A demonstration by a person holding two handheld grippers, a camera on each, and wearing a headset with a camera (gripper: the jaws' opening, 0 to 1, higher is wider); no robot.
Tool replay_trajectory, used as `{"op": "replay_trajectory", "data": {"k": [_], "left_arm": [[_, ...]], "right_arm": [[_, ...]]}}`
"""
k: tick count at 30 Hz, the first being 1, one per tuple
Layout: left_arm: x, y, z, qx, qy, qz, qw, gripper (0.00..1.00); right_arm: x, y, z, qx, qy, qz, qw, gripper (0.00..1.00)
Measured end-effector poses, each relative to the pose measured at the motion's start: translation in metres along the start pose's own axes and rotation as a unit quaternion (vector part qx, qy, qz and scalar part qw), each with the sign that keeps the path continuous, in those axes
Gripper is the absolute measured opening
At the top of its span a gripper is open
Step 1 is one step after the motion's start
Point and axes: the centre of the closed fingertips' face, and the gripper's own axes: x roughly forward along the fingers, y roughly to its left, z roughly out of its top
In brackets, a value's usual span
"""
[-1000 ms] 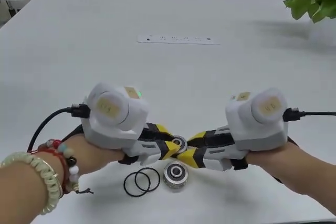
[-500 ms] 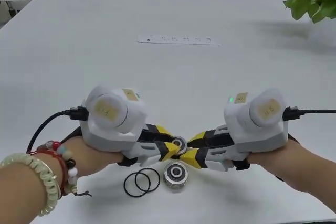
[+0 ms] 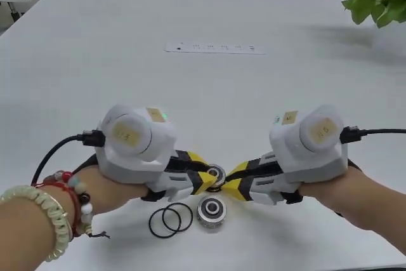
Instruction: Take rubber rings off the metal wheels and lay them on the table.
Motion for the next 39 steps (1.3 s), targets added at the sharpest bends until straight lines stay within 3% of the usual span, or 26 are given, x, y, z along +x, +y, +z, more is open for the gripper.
{"op": "replay_trajectory", "data": {"k": [3, 6, 9, 13, 24, 31, 39], "left_arm": [[0.000, 0.000, 0.000, 0.001, 0.000, -0.001, 1.0000, 0.13], [0.000, -0.001, 0.000, 0.002, -0.001, -0.002, 1.0000, 0.13], [0.000, -0.001, 0.000, 0.003, -0.001, -0.004, 1.0000, 0.13], [0.000, -0.001, 0.000, 0.004, -0.002, -0.005, 1.0000, 0.13], [0.001, -0.001, 0.000, 0.007, -0.002, -0.006, 1.0000, 0.13], [0.001, -0.001, 0.001, 0.008, -0.002, -0.007, 0.9999, 0.13], [0.001, 0.000, 0.000, 0.007, -0.001, -0.005, 1.0000, 0.13]], "right_arm": [[-0.001, -0.001, 0.000, 0.021, -0.007, 0.004, 0.9998, 0.11], [0.002, 0.004, 0.007, 0.025, -0.026, 0.007, 0.9993, 0.26], [0.006, 0.003, 0.006, 0.016, -0.024, -0.005, 0.9996, 0.22], [0.008, 0.003, 0.005, 0.007, -0.022, -0.011, 0.9997, 0.24], [0.002, 0.002, 0.007, 0.013, -0.022, -0.002, 0.9997, 0.20], [-0.002, 0.001, 0.003, 0.045, -0.022, 0.011, 0.9987, 0.15], [-0.003, 0.002, 0.002, 0.050, -0.018, 0.016, 0.9985, 0.10]]}}
